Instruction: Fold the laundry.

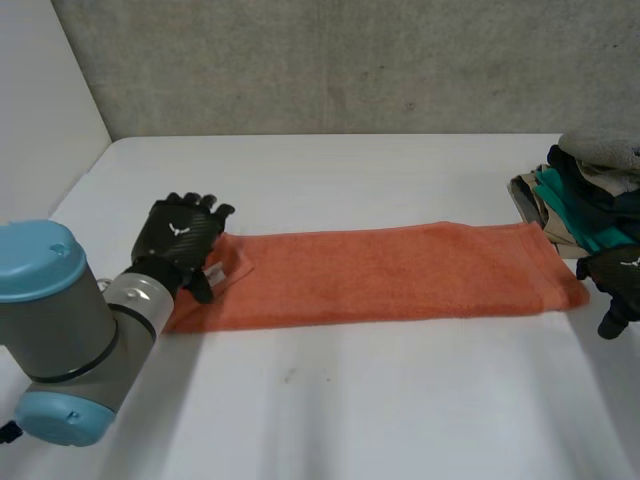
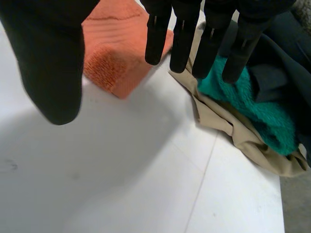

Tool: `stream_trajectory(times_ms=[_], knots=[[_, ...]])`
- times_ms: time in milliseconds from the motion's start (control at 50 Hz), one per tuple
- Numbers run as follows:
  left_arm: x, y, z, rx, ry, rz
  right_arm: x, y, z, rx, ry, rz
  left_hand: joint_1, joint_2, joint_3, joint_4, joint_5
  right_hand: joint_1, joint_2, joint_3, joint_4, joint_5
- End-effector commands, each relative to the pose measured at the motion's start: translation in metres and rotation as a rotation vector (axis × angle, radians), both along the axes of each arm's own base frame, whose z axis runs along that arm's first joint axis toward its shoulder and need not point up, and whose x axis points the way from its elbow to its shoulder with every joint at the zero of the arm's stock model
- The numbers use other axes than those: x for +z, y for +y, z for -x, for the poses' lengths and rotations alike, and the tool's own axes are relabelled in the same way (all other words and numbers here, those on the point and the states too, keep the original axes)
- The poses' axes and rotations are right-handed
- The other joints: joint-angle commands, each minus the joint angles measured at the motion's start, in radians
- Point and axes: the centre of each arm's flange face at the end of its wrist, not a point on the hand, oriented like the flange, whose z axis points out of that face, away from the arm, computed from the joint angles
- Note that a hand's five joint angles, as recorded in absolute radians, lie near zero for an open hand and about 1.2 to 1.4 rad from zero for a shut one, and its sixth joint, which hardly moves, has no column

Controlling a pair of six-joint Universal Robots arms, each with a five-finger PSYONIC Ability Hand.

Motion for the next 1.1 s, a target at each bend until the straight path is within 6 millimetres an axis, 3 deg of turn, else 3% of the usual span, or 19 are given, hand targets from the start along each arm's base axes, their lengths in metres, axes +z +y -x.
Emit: stream_trajectory(times_ms=[20,180,380,460,540,560,580,740,780,800,840,860,900,920,1100], knots=[[-0.019,-0.024,0.006,0.011,0.0,0.027,0.003,0.003,-0.019,0.069,-0.008,0.023,0.165,0.155,0.15,0.157,0.129,0.002,0.017,0.012,0.018,0.041],[-0.039,-0.062,0.02,0.02,0.005,0.041,0.005,0.007,-0.038,0.122,-0.003,0.032,0.207,0.197,0.191,0.199,0.171,0.002,0.017,0.012,0.018,0.041],[-0.065,-0.076,0.036,-0.004,-0.022,-0.004,0.0,0.011,-0.04,0.126,-0.006,0.013,0.248,0.237,0.232,0.24,0.212,0.005,0.02,0.015,0.021,0.044],[-0.068,-0.082,0.039,-0.006,-0.031,0.007,0.0,0.011,-0.038,0.122,-0.006,0.013,0.453,0.442,0.437,0.445,0.417,0.005,0.02,0.015,0.021,0.044],[-0.069,-0.086,0.039,-0.01,-0.064,0.032,0.0,0.01,-0.037,0.12,-0.005,0.014,0.975,0.964,0.959,0.967,0.939,0.005,0.02,0.015,0.021,0.044],[-0.067,-0.086,0.039,-0.013,-0.081,0.046,0.0,0.01,-0.037,0.12,-0.005,0.014,1.191,1.181,1.175,1.183,1.155,0.005,0.02,0.015,0.021,0.044],[-0.067,-0.086,0.039,-0.014,-0.09,0.05,0.0,0.01,-0.037,0.12,-0.005,0.014,1.205,1.194,1.189,1.196,1.169,0.005,0.02,0.015,0.021,0.044],[-0.059,-0.084,0.033,0.016,-0.142,0.073,0.003,0.008,-0.037,0.116,-0.001,0.025,1.205,1.194,1.189,1.197,1.169,0.008,0.023,0.018,0.024,0.047],[-0.043,-0.083,0.03,0.032,-0.129,0.096,0.004,0.007,-0.037,0.117,-0.001,0.029,1.205,1.194,1.189,1.197,1.169,0.005,0.02,0.015,0.021,0.044],[-0.023,-0.08,0.029,0.03,-0.107,0.131,0.005,0.007,-0.037,0.117,-0.002,0.032,1.205,1.194,1.189,1.197,1.169,0.005,0.02,0.015,0.021,0.044],[-0.011,-0.076,0.028,0.022,-0.093,0.149,0.007,0.006,-0.037,0.118,-0.002,0.04,1.205,1.194,1.189,1.197,1.169,0.005,0.02,0.015,0.021,0.044],[-0.005,-0.073,0.029,0.003,-0.085,0.159,0.008,0.006,-0.037,0.118,-0.001,0.041,0.978,0.968,0.963,0.97,0.942,0.005,0.02,0.015,0.021,0.044],[-0.007,-0.071,0.031,-0.023,-0.082,0.152,0.008,0.006,-0.038,0.121,-0.001,0.041,0.511,0.501,0.496,0.503,0.475,0.005,0.02,0.015,0.021,0.044],[-0.007,-0.069,0.032,-0.037,-0.082,0.144,0.008,0.006,-0.038,0.12,0.0,0.041,0.454,0.444,0.438,0.446,0.418,0.005,0.02,0.015,0.021,0.044],[-0.052,-0.072,0.034,-0.094,-0.147,-0.017,0.003,0.01,-0.038,0.119,-0.004,0.02,0.454,0.443,0.438,0.445,0.418,0.002,0.017,0.012,0.018,0.041]])
